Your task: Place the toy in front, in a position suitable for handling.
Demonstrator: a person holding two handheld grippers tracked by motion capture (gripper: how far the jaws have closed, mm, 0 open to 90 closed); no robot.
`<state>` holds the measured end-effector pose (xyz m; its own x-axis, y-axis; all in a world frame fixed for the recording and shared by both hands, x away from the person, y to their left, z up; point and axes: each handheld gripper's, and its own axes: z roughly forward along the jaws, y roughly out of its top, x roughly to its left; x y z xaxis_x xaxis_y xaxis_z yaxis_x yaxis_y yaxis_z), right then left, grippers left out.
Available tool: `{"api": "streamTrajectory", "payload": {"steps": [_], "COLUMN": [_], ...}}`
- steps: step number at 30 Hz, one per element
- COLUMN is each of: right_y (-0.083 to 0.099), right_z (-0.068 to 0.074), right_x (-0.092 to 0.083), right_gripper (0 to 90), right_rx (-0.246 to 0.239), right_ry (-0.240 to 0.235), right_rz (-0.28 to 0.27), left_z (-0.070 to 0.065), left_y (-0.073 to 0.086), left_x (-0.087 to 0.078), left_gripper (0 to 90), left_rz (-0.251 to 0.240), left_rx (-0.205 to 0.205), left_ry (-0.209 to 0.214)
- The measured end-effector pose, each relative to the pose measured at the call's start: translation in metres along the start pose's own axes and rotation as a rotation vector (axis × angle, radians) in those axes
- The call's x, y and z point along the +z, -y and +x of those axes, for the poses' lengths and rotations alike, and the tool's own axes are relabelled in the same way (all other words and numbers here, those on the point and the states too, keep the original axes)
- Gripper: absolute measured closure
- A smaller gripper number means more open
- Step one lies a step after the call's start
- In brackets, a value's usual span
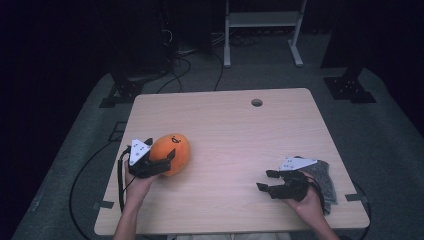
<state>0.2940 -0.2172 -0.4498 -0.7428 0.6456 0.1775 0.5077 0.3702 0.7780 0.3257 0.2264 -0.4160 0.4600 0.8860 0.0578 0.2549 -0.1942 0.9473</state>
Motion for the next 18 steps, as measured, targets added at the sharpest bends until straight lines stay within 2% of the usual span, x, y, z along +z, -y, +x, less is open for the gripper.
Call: {"api": "streamTrajectory", "payload": {"steps": [2, 3, 6, 8, 12, 14, 18], "right_y": [0.000, 0.000, 0.000, 0.000, -0.001, -0.001, 0.000], "right_z": [0.000, 0.001, 0.001, 0.003, 0.003, 0.002, 0.001], "right_x": [0.000, 0.000, 0.000, 0.001, 0.000, -0.001, -0.001], "right_gripper": [34.9, 34.9, 34.9, 34.9, 34.9, 35.0, 35.1], "right_rx": [-0.001, -0.005, -0.005, -0.011, -0.016, -0.013, -0.010], "right_ry": [0.000, -0.001, -0.002, -0.004, -0.002, 0.001, 0.006], "right_rz": [0.002, 0.005, 0.002, 0.006, 0.005, -0.001, 0.000], "left_z": [0.000, 0.000, 0.000, 0.001, 0.002, 0.004, 0.005], "left_y": [0.002, 0.005, 0.008, 0.013, 0.016, 0.019, 0.022], "left_x": [0.001, 0.004, 0.007, 0.010, 0.011, 0.012, 0.012], "left_gripper": [8.7, 8.7, 9.9, 10.9, 12.5, 14.6, 25.9], "left_rz": [0.010, 0.034, 0.057, 0.089, 0.098, 0.112, 0.124], "left_rx": [0.007, 0.021, 0.027, 0.031, 0.023, 0.007, 0.018], "left_ry": [-0.004, -0.014, -0.021, -0.026, -0.027, -0.036, -0.038]}}
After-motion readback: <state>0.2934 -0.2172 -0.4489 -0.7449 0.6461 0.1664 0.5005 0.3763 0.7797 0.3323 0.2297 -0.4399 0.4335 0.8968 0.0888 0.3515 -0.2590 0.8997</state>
